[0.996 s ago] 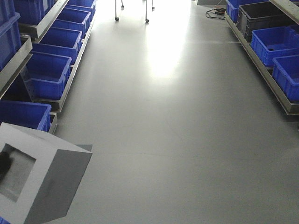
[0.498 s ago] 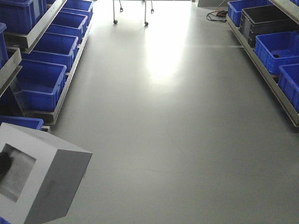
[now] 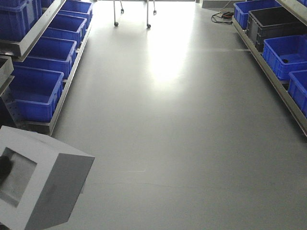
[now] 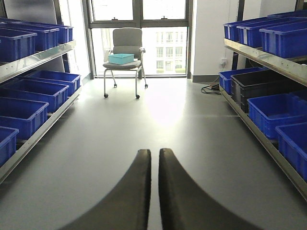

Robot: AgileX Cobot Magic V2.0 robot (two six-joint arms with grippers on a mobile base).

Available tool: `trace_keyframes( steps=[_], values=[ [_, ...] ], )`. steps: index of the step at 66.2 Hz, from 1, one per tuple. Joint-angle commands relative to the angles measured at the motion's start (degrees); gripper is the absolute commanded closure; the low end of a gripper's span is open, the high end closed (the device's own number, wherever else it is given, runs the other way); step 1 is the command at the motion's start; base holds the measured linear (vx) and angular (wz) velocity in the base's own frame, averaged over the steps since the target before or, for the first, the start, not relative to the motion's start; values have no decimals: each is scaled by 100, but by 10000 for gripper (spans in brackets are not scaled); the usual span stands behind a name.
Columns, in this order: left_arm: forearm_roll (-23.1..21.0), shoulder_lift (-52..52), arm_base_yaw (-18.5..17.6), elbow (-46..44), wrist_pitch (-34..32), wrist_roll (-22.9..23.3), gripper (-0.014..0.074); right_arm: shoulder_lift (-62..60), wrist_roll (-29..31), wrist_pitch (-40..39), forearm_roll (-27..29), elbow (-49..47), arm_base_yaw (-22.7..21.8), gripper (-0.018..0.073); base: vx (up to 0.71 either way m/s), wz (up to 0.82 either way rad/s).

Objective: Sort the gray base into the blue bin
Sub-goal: 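Drive the base farther down the aisle toward the window, then turn the base toward the shelf of empty blue bins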

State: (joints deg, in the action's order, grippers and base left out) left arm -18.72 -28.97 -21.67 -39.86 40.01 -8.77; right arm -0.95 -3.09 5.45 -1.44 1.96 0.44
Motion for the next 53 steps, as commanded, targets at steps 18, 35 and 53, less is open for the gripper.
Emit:
trace_keyframes(
  steps=[18,35,53],
  values=[
    [-171,-14,-43,-163,-563,27,602,-51,38,-453,-37,-22,-21,564,5,-4],
    [-171,-14,-43,-163,-563,27,602,-51,38,-453,-37,-22,-21,564,5,10],
    [-171,-14,-43,-163,-563,27,602,-51,38,-453,-37,-22,-21,564,10,39]
  ],
)
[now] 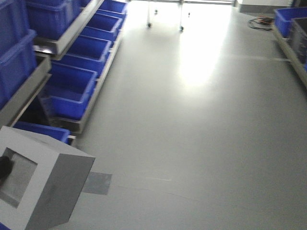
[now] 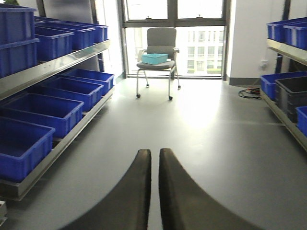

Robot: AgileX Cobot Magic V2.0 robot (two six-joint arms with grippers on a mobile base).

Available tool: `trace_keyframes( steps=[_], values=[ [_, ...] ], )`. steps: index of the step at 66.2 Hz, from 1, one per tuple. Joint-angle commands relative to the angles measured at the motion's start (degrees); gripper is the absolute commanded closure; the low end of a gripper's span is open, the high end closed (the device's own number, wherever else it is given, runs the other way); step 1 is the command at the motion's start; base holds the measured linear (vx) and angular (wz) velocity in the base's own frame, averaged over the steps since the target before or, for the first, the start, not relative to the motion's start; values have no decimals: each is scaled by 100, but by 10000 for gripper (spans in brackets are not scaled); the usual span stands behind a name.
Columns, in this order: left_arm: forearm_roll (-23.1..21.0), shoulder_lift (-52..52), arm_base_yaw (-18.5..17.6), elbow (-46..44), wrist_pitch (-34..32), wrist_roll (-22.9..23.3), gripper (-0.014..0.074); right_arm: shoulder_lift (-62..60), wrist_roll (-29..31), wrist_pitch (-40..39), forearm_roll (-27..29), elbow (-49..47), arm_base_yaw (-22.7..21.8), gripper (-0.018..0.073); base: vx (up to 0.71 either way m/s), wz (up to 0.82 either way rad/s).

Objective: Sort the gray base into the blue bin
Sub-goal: 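Turn the base toward the shelf of empty blue bins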

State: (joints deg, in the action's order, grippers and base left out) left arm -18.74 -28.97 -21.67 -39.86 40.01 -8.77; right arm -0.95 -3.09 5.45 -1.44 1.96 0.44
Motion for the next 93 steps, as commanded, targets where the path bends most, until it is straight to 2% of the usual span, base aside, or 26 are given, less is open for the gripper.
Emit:
trace_keyframes(
  steps=[1,62,93],
  values=[
    [-169,-14,-43,-163,-563,27,602,-51,38,-453,-37,-22,-21,564,14,55],
    [-169,-14,-43,-163,-563,27,602,-51,38,-453,-37,-22,-21,564,15,60],
    [-169,-14,-43,-163,-563,27,602,-51,38,-453,-37,-22,-21,564,6,35]
  ],
)
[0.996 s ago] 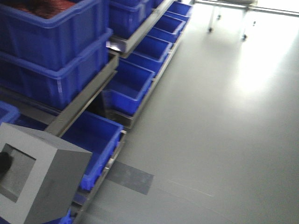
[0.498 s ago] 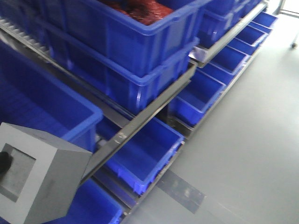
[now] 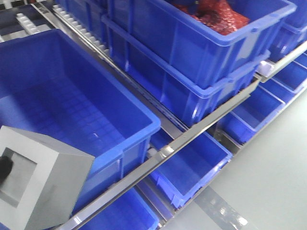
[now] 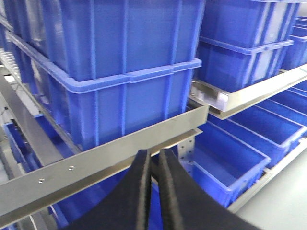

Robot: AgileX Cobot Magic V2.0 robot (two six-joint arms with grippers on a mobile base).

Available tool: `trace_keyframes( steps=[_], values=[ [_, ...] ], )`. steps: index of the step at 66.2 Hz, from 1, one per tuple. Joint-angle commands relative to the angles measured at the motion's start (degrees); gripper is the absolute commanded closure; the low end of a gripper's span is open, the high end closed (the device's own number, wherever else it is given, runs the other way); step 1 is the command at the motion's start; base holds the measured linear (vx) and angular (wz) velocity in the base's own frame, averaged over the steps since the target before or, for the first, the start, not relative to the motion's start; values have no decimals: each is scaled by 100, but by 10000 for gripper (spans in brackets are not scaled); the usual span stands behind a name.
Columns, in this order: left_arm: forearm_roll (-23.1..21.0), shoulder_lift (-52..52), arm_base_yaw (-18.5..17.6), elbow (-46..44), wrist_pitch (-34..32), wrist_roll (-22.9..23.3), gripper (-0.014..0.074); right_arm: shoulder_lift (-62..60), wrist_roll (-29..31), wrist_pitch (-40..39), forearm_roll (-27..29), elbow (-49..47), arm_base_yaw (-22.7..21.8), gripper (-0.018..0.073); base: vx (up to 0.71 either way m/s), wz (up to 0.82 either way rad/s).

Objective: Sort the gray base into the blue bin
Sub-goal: 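Turn the base toward the shelf of empty blue bins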

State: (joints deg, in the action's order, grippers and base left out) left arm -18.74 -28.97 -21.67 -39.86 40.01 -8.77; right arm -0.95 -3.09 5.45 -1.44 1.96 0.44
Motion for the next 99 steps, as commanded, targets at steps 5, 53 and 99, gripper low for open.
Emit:
trace_keyframes(
  steps=[5,53,99],
  values=[
    [-169,-14,-43,-163,-563,27,602,-51,38,-453,-37,-22,-21,564,3,22],
    [-169,-14,-43,-163,-563,27,602,-51,38,-453,-37,-22,-21,564,4,33],
    [-169,-14,-43,-163,-563,27,602,-51,38,-453,-37,-22,-21,564,5,30]
  ],
)
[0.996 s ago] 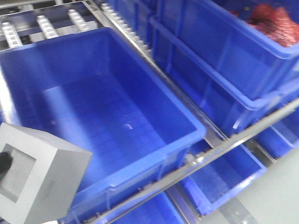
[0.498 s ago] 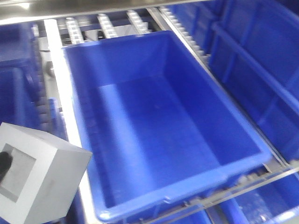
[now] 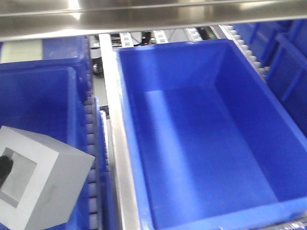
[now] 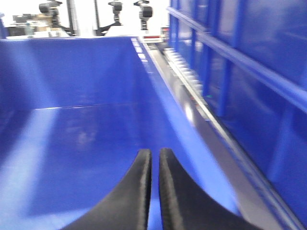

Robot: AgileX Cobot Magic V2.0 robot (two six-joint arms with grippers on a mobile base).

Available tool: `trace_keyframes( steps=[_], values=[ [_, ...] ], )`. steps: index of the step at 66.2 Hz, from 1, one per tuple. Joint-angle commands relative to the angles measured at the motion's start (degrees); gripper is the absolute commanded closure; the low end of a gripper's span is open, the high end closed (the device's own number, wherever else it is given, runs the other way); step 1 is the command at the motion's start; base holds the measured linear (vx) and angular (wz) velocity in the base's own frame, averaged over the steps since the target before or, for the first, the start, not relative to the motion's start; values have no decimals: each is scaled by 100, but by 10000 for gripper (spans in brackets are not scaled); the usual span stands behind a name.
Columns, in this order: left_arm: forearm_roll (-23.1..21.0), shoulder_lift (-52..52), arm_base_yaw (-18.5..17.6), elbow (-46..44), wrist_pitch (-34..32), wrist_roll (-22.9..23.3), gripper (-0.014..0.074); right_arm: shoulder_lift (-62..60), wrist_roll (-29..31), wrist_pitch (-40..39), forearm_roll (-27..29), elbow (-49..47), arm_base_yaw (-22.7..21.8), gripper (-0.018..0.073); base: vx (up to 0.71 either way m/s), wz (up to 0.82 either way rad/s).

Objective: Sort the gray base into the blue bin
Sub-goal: 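Turn the base toward the shelf of empty blue bins, then hold the gray block above the blue bins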

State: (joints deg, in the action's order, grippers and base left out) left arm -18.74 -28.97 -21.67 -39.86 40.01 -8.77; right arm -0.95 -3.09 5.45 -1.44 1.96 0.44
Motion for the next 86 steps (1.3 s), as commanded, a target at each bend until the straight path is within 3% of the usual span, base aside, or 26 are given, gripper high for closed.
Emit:
trace_keyframes(
  steps=[1,86],
  values=[
    [-169,-14,-43,-163,-563,27,602,-51,38,-453,-37,-22,-21,564,5,23],
    [-169,-14,-43,-163,-563,27,602,-51,38,-453,-37,-22,-21,564,2,12]
  ],
)
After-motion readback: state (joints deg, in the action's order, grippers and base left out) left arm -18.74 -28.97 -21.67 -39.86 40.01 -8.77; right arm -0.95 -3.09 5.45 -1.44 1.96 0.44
